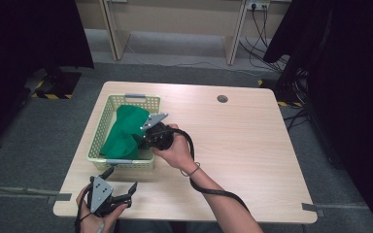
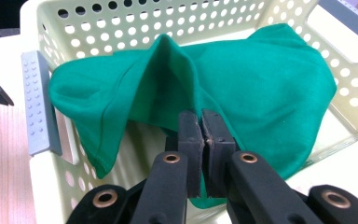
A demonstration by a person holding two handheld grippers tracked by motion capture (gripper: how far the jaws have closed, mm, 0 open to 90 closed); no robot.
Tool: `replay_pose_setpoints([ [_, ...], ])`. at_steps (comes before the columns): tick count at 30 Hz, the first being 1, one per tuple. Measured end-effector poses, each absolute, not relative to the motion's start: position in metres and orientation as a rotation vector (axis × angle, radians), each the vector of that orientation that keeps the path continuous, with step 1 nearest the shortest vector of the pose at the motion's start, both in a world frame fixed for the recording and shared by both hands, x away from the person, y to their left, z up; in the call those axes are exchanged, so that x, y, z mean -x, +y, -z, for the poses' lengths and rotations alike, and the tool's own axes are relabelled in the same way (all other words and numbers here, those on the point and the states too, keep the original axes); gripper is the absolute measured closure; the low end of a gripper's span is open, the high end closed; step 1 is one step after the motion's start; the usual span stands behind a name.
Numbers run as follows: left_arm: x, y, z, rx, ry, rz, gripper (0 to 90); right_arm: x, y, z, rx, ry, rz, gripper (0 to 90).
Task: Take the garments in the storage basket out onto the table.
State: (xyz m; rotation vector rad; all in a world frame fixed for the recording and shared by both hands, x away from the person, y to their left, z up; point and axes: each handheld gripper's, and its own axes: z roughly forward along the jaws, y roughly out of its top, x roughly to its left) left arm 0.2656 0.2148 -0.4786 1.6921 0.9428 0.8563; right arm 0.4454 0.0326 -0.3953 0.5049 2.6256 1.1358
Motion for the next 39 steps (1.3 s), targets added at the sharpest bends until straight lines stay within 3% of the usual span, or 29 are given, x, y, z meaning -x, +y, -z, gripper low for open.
replay_pose_setpoints([
  [11, -0.265, 0.215, 0.479, -1.693, 0.94, -0.859, 8.8, -0.445, 0.032, 0.392, -0.508, 2.609, -1.157, 88.2],
  [39, -0.266, 0.215, 0.479, -1.693, 0.943, -0.857, 8.8, -0.45, 0.031, 0.334, -0.492, 2.489, -1.254, 88.2],
])
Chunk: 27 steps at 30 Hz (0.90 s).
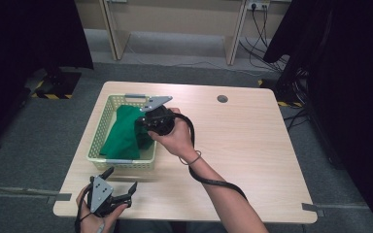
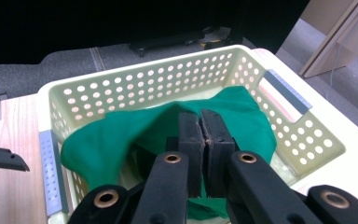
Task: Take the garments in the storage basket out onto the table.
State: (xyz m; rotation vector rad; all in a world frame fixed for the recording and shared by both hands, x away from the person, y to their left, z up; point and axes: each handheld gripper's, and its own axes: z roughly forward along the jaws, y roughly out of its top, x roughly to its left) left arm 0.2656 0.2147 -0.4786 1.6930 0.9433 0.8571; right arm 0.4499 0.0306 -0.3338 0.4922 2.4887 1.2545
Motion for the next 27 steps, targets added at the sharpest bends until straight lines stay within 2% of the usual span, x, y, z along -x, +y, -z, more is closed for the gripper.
replay_pose_setpoints([
  [27, -0.266, 0.215, 0.479, -1.688, 0.945, -0.857, 8.8, -0.457, 0.031, 0.297, -0.515, 2.419, -1.332, 88.1],
])
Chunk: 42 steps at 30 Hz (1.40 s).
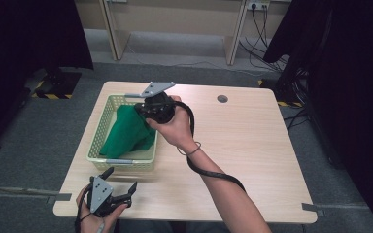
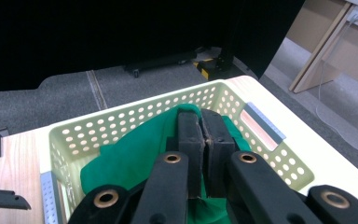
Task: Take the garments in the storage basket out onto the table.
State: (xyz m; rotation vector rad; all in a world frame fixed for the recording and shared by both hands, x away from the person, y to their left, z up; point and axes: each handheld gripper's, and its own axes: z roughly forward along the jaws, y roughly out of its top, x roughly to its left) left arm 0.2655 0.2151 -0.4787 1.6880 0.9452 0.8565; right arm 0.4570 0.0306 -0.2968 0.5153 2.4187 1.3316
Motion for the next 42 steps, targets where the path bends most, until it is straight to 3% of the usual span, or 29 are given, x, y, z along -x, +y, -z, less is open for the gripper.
replay_pose_setpoints([
  [42, -0.266, 0.216, 0.479, -1.684, 0.946, -0.856, 8.7, -0.47, 0.033, 0.265, -0.571, 2.343, -1.394, 87.9],
])
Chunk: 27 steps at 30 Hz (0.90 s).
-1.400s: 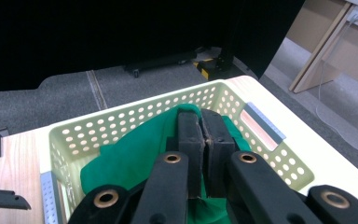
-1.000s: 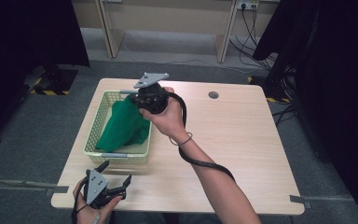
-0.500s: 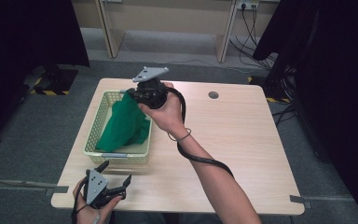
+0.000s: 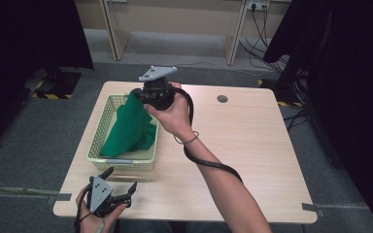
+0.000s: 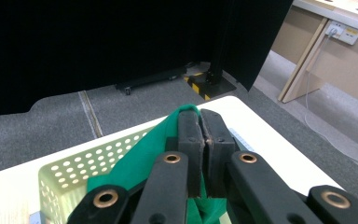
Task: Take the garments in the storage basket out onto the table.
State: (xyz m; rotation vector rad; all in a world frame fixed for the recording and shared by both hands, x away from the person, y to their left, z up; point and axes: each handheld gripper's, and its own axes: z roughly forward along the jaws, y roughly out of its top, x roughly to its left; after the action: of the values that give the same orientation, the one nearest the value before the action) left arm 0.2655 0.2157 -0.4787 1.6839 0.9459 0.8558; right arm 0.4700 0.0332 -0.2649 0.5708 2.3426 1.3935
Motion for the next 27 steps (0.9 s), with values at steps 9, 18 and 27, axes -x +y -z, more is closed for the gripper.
replay_pose_setpoints([
  [9, -0.265, 0.216, 0.479, -1.685, 0.944, -0.858, 8.7, -0.471, 0.032, 0.259, -0.585, 2.323, -1.424, 87.8],
  [18, -0.265, 0.216, 0.479, -1.685, 0.945, -0.857, 8.7, -0.472, 0.031, 0.25, -0.584, 2.304, -1.44, 87.8],
  [27, -0.265, 0.216, 0.479, -1.687, 0.943, -0.859, 8.7, -0.471, 0.03, 0.243, -0.578, 2.29, -1.45, 87.8],
])
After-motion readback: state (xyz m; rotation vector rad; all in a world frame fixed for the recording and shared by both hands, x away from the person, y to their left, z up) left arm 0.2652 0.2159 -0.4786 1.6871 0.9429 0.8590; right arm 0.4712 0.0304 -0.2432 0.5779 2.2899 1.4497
